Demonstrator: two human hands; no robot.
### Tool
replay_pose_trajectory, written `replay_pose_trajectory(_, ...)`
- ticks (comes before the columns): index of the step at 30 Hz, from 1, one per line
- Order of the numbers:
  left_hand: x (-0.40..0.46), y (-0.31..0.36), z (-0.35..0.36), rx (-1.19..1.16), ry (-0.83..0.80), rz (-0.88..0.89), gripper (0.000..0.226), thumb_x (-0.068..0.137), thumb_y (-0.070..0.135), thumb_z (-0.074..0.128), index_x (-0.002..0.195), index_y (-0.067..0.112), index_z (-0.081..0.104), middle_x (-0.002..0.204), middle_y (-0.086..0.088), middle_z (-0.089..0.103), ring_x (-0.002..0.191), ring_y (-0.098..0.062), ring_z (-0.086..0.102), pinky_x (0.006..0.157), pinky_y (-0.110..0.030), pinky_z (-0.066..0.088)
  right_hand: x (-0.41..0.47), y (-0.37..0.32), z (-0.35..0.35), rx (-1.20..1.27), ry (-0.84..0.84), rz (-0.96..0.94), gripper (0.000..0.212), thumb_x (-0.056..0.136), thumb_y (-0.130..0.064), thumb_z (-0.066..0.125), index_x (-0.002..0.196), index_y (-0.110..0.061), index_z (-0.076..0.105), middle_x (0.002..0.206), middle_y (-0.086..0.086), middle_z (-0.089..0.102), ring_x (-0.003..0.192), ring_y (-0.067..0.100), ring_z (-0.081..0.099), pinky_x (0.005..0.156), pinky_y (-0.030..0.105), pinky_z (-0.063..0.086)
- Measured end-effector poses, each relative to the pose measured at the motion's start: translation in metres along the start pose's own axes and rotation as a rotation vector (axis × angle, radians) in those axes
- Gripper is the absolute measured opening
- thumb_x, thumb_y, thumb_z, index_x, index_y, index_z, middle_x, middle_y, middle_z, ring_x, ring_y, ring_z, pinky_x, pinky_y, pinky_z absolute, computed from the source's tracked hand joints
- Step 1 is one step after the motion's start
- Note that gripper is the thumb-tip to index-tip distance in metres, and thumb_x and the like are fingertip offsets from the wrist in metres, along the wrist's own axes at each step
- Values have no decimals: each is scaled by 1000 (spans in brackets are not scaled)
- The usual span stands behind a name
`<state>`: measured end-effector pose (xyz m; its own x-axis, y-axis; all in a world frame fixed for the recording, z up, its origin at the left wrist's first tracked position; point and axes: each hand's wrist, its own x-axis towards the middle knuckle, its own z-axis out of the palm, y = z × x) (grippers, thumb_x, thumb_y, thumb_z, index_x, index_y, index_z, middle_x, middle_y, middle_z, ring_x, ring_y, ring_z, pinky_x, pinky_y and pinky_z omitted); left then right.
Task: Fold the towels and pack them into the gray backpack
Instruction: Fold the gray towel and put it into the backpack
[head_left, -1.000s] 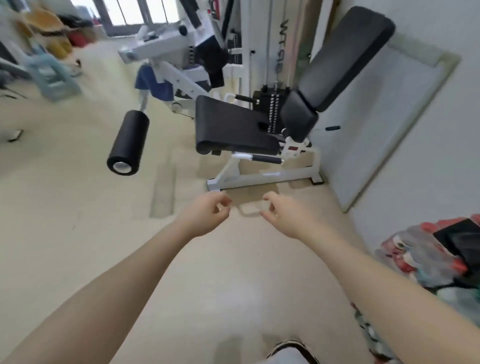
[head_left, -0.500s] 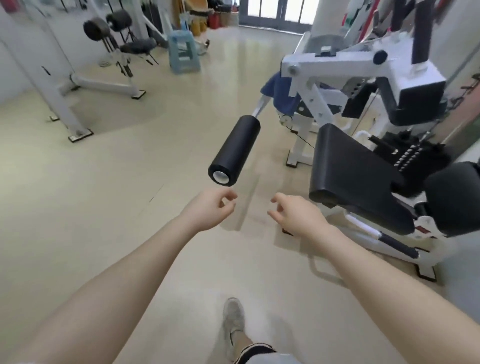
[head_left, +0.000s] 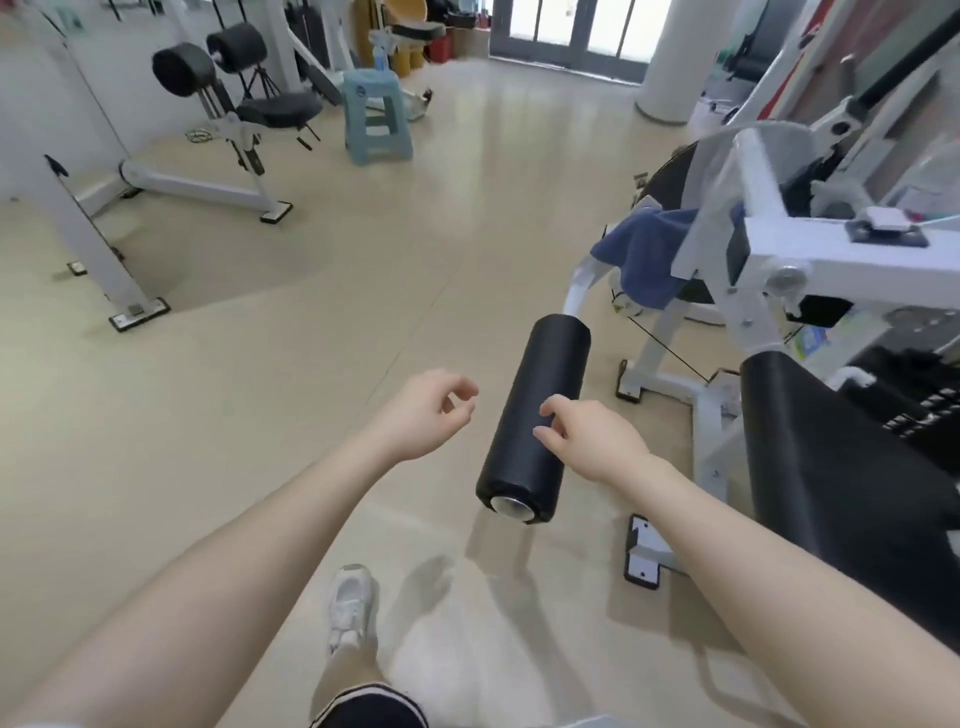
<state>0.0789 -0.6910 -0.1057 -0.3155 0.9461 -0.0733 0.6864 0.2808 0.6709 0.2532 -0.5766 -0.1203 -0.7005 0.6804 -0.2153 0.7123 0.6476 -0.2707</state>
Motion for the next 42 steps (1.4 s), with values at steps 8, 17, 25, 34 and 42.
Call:
replay_pose_trajectory(8, 200, -62, -106, 31, -181, 202, 23, 93, 20, 47, 111, 15, 60, 112, 1, 59, 91, -15, 55, 82, -25, 43, 170, -47, -47, 145, 134, 261, 33, 95, -33, 41, 121, -15, 49, 103, -2, 62, 95, 21, 58, 79, 37, 50)
replay_pose_trajectory(17, 388, -54, -118, 10, -347, 393, 25, 92, 15, 47, 114, 11, 60, 114, -2, 59, 90, -16, 55, 78, -21, 39, 289, 1, -83, 301, 232, 571, 27, 94, -33, 45, 113, -16, 54, 92, 0, 63, 88, 21, 59, 78, 37, 51)
replay_pose_trajectory(25, 600, -14, -103, 62, -436, 474, 27, 91, 8, 45, 114, 8, 58, 115, -6, 59, 93, -22, 56, 80, -26, 42, 445, 114, -165, 322, 332, 713, 21, 95, -28, 41, 101, -14, 56, 90, 5, 62, 82, 23, 56, 67, 32, 43)
replay_pose_trajectory(34, 804, 60, -78, -67, -469, 551, 23, 92, 12, 46, 110, 10, 59, 106, 0, 60, 85, -16, 53, 78, -23, 40, 574, 229, -267, 410, 640, 926, 24, 95, -28, 43, 101, -10, 57, 96, 9, 63, 88, 27, 57, 76, 37, 46)
replay_pose_trajectory(42, 957, 107, -16, -11, -679, 766, 32, 91, 13, 46, 122, 14, 53, 104, 5, 55, 82, -13, 50, 78, -24, 41, 680, 347, -300, 456, 802, 1201, 24, 99, -22, 36, 105, -2, 47, 106, 19, 48, 97, 31, 49, 72, 31, 31)
